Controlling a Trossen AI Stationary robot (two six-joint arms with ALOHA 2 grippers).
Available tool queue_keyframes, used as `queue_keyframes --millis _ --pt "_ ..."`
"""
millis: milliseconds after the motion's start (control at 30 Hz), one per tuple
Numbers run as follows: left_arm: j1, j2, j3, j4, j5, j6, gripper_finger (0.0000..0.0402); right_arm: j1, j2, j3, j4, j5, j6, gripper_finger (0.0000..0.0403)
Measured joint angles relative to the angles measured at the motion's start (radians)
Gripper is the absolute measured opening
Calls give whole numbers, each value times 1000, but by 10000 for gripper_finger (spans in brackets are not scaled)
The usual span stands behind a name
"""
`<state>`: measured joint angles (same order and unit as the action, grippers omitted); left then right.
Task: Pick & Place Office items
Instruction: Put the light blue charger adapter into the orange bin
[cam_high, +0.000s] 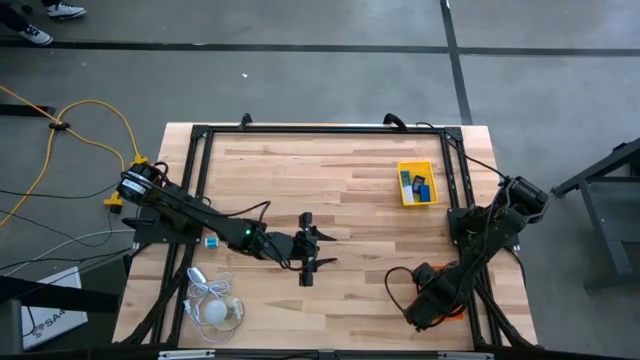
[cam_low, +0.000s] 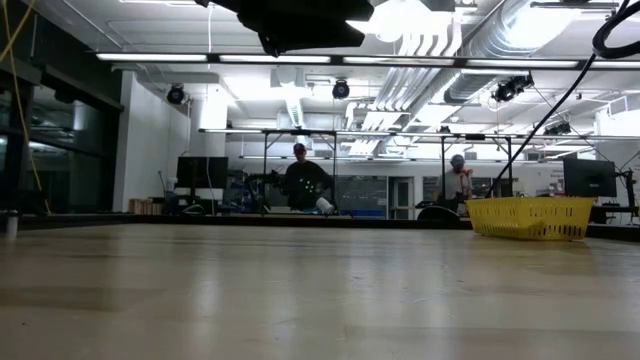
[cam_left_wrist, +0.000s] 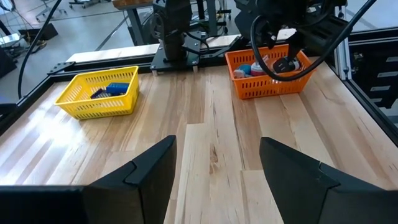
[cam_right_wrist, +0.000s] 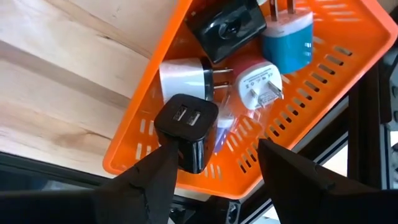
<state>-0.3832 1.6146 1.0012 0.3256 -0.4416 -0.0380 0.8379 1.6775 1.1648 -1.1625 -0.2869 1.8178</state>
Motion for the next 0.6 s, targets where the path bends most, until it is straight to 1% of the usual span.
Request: queue_keyframes --millis 200,467,600 --pt "0 0 0 0 0 0 223 -4 -19 0 0 -1 -69 210" --pt "0 0 0 -1 0 0 223 -48 -95 0 -1 1 -139 210" --pt "0 0 0 -8 0 0 223 -77 -123 0 0 56 -200 210"
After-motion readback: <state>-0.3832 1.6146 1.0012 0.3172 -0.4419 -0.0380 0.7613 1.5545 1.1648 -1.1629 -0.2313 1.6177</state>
